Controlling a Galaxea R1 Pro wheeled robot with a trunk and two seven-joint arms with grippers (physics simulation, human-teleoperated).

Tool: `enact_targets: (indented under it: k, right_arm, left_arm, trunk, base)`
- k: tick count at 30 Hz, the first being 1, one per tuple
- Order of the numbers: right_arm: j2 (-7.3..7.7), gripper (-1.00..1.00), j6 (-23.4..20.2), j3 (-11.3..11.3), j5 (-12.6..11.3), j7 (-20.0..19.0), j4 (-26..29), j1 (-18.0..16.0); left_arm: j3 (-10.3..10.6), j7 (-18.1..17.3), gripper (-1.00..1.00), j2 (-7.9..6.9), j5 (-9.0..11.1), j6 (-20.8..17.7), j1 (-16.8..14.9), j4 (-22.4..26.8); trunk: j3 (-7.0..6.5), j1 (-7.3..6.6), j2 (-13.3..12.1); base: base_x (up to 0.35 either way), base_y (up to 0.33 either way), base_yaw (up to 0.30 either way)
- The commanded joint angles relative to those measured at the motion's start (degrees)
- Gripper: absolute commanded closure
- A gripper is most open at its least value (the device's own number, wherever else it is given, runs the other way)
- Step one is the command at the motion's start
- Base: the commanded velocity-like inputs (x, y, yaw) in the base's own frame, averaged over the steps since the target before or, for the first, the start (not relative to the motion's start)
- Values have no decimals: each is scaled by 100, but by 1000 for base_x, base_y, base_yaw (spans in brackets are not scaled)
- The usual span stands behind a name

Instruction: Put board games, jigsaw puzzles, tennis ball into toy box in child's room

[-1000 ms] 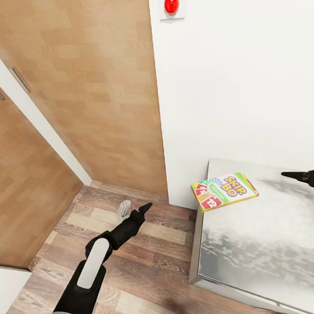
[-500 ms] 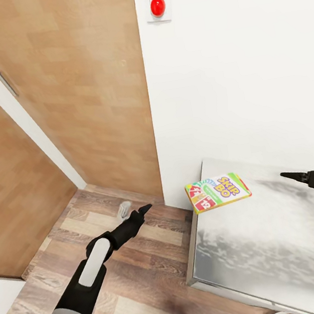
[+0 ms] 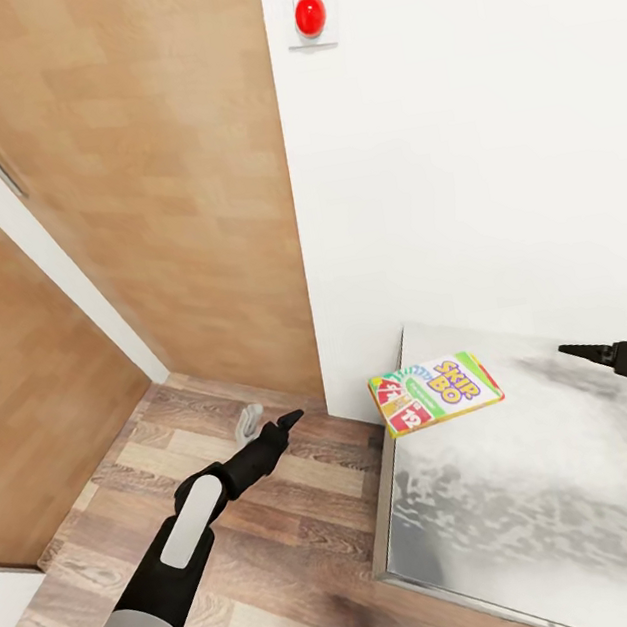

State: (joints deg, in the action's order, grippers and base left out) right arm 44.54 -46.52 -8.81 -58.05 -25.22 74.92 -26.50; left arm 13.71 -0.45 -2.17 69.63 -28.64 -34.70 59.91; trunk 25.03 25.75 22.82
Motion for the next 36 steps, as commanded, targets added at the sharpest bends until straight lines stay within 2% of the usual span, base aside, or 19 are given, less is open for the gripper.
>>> enact_targets:
  k: [1, 26, 31, 33, 36]
  right_arm:
    - [0, -100, -32, -6, 4, -18, -1, -6]
    - [-61, -100, -32, -6, 4, -18, 30, 4]
    - [-62, -100, -32, -6, 4, -18, 30, 4]
    - [-61, -100, -32, -6, 4, -18, 31, 4]
    - [-61, -100, -32, -6, 4, -18, 31, 4]
  left_arm:
    - [8, -5, -100, -4, 16, -10, -4, 1]
    - [13, -15, -100, -4, -21, 30, -20, -197]
    - [15, -46, -100, 3, -170, 31, -26, -202]
    - [16, -92, -100, 10, -325, 34, -30, -206]
    - [17, -119, -100, 20, -403, 44, -31, -208]
  trunk:
    - [8, 3, 10]
    - [8, 3, 10]
    - [8, 3, 10]
    - [8, 3, 10]
    - [8, 3, 10]
  base:
    - [23, 0, -6]
    - [5, 0, -1]
    - [23, 0, 0]
    - [116, 0, 0]
    - [166, 0, 0]
